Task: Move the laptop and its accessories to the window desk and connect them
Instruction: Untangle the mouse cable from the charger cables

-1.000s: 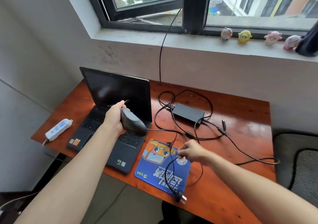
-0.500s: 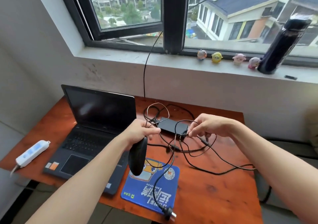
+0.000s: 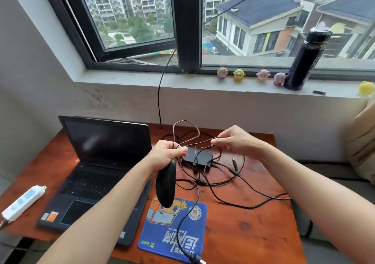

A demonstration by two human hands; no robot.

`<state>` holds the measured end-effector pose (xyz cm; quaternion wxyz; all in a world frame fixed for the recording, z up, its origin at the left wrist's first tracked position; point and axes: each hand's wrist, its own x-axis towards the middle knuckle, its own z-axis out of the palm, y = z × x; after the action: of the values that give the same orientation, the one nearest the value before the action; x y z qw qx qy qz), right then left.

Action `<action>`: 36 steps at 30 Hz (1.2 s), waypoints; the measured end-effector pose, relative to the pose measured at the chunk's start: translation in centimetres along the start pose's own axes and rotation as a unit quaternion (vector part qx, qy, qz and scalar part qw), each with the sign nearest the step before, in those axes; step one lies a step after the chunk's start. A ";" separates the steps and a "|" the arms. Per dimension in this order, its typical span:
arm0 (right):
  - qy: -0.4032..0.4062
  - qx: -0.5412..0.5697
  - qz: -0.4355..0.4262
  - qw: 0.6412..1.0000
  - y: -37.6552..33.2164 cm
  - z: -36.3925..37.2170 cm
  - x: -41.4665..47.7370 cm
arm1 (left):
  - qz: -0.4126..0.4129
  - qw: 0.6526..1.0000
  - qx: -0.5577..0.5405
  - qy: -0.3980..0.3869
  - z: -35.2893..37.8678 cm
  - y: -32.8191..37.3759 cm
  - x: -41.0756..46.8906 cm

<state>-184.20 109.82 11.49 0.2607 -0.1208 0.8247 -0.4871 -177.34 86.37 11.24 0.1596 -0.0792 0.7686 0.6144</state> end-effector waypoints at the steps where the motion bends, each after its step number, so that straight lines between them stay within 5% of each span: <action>1: 0.010 0.028 -0.008 1.000 0.2 -0.2 -0.1 | -0.004 1.000 0.000 0.004 -0.4 -0.2 -0.1; 7: -0.027 0.114 -0.006 0.993 0.4 -2.1 -0.4 | -0.014 0.998 -0.057 0.024 -2.6 -1.3 -0.5; 12: 0.106 0.162 0.019 0.981 1.6 -4.8 -0.3 | -0.044 0.977 -0.171 0.117 -5.0 -2.8 -0.6; 17: 0.188 0.397 0.035 0.897 1.7 -5.3 0.3 | -0.029 0.987 -0.109 0.115 -4.9 -3.7 -0.6; 23: 0.195 0.442 0.073 0.872 1.2 -5.0 0.8 | 0.023 0.999 -0.027 0.035 -2.8 -2.8 -0.5; 28: 0.286 0.547 0.077 0.783 2.0 -6.0 1.1 | -0.008 0.988 -0.137 0.074 -2.7 -2.6 -0.3; 30: 0.265 0.515 0.090 0.810 3.0 -6.3 0.8 | -0.017 0.977 -0.183 0.105 -3.1 -2.7 -0.2; 31: 0.245 0.451 0.100 0.852 3.7 -6.3 0.5 | -0.017 0.973 -0.198 0.119 -3.4 -2.8 -0.2; 33: 0.199 0.206 0.130 0.949 5.4 -6.0 -0.3 | -0.014 0.965 -0.222 0.137 -4.0 -2.9 -0.2; 36: 0.067 -0.115 0.175 0.975 7.4 -4.0 -1.3 | 0.003 0.967 -0.222 0.123 -4.4 -2.6 -0.4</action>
<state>-184.92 116.98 7.03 0.2706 0.0295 0.8992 -0.3425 -176.80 81.51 9.85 0.0400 -0.1854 0.6266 0.7559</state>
